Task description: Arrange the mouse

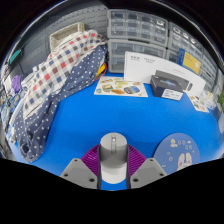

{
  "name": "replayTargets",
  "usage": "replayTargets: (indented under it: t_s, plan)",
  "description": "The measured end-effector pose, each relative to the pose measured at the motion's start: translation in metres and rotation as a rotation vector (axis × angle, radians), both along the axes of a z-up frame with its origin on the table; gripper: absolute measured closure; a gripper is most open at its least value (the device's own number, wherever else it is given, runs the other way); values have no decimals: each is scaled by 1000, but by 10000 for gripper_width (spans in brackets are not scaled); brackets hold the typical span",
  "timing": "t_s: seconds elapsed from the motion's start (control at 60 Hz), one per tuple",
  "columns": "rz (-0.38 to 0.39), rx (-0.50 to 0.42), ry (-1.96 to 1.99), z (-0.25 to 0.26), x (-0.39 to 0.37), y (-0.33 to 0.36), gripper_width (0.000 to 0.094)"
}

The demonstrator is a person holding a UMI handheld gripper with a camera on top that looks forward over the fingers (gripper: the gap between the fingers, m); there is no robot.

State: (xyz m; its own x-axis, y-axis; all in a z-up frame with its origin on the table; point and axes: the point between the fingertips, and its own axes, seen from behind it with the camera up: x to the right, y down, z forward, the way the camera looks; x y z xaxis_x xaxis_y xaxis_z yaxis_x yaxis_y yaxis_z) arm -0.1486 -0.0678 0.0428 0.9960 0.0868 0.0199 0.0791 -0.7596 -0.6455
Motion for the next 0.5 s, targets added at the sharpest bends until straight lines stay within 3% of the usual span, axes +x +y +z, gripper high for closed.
replayTargets:
  t_s: [0.15, 0.367, 0.5]
  plan:
    - [50, 103, 26, 71, 6, 12, 595]
    - [5, 347, -1, 215, 88, 20, 596]
    - [-32, 357, 0, 214, 137, 7, 597]
